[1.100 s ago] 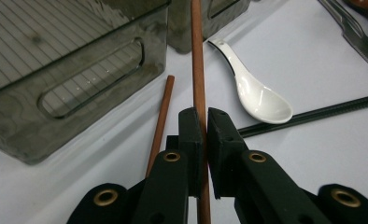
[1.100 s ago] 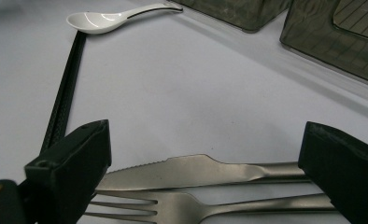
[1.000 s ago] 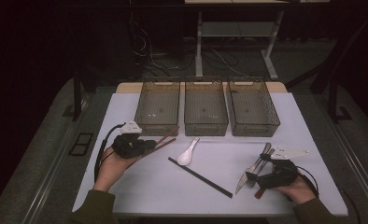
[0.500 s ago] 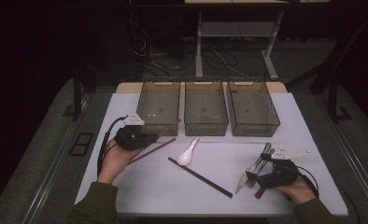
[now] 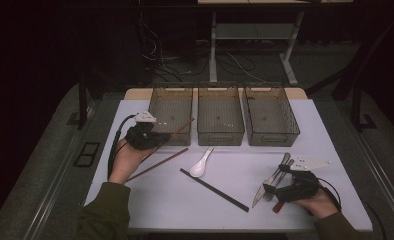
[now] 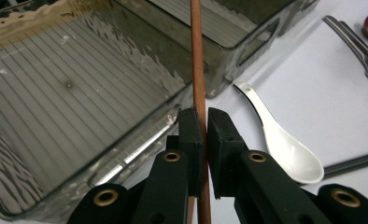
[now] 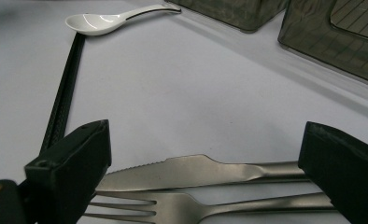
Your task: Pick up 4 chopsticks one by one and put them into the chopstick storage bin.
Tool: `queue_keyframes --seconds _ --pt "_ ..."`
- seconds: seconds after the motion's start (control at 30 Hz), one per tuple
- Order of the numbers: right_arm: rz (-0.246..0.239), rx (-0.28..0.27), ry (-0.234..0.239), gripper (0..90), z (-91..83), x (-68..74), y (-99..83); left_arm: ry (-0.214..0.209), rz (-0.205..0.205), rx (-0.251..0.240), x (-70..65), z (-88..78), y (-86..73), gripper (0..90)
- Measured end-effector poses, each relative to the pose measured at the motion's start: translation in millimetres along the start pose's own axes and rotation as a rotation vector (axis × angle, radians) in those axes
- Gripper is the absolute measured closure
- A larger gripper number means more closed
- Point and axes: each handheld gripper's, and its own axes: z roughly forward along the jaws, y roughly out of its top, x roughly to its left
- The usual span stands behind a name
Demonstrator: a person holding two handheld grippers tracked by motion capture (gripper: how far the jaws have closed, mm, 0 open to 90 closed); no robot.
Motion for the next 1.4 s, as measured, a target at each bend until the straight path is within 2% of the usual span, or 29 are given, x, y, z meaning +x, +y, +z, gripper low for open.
queue_keyframes --seconds 0.3,0.53,0.8,0.93,1.0,1.1,1.4 --pt "0.003 -0.002 0.003 2.5 0.5 0.1 0.2 0.009 -0.017 0.01 10.5 8.7 12.3 83.9" --pt "0.004 -0.003 0.005 2.5 0.4 -0.2 0.1 0.01 -0.041 -0.004 19.5 15.2 21.2 83.8" --pt "0.005 -0.002 0.007 2.5 0.3 -0.4 0.1 0.034 -0.046 0.005 28.6 23.4 33.4 83.8" --pt "0.004 -0.002 0.006 2.5 0.4 -0.5 0.0 0.049 -0.061 0.002 32.3 27.3 38.4 83.9" --pt "0.006 -0.002 0.006 2.5 0.1 -0.6 0.0 0.054 -0.062 0.003 36.4 28.5 40.9 83.8" --pt "0.009 -0.003 0.006 2.5 -0.2 -0.8 0.0 0.064 -0.083 -0.005 41.6 30.0 44.6 83.8" --pt "0.009 -0.005 0.006 2.5 -0.9 -0.5 0.1 0.103 -0.096 -0.006 58.9 34.3 57.5 83.9"
